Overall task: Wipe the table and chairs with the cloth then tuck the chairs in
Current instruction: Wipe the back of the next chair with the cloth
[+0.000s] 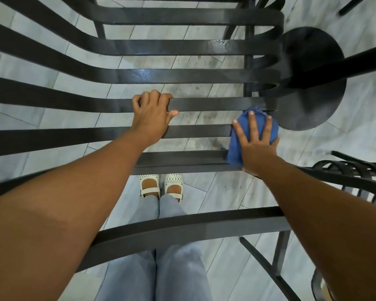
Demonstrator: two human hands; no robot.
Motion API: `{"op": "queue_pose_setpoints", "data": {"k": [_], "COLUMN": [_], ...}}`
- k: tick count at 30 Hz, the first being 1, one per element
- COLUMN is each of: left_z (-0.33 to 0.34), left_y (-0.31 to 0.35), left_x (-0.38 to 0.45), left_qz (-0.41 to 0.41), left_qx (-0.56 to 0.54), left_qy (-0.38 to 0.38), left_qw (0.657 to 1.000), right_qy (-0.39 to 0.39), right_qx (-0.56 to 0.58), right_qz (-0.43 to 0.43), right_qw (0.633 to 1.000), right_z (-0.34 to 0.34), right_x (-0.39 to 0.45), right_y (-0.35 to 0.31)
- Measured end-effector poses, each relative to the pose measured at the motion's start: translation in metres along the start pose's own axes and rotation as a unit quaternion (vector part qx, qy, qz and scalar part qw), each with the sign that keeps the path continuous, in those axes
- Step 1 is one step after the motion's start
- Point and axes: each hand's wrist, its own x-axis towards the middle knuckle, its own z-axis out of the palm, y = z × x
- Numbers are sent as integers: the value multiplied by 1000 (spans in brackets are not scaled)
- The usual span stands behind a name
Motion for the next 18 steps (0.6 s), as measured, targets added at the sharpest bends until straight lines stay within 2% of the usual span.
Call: {"op": "queue_pose_setpoints", "data": {"k": [3,5,12,15,18], "left_z": [-2,-3,-7,-13,-24], "left_y": [1,1,-2,-13,-26], "left_x": [0,2,7,10,4], "left_qz": [-5,-4,-5,26,68], "left_qx": [3,9,-27,-76,-142], "left_qy": [-9,-19,-69,-102,-64], "left_qw": [1000,1000,997,992,986], "right_qy": [-16,-26,-54,11,93], "right_qx": [38,52,15,-39,-139], "right_qz": [97,111,-54,-108,-208], "right_qw": [994,992,997,993,964], "right_z": [-5,-10,-16,-13,-15], "right_x": [0,-1,-4,-2,0], "right_y": [-17,-45,-163,-149,-98]}}
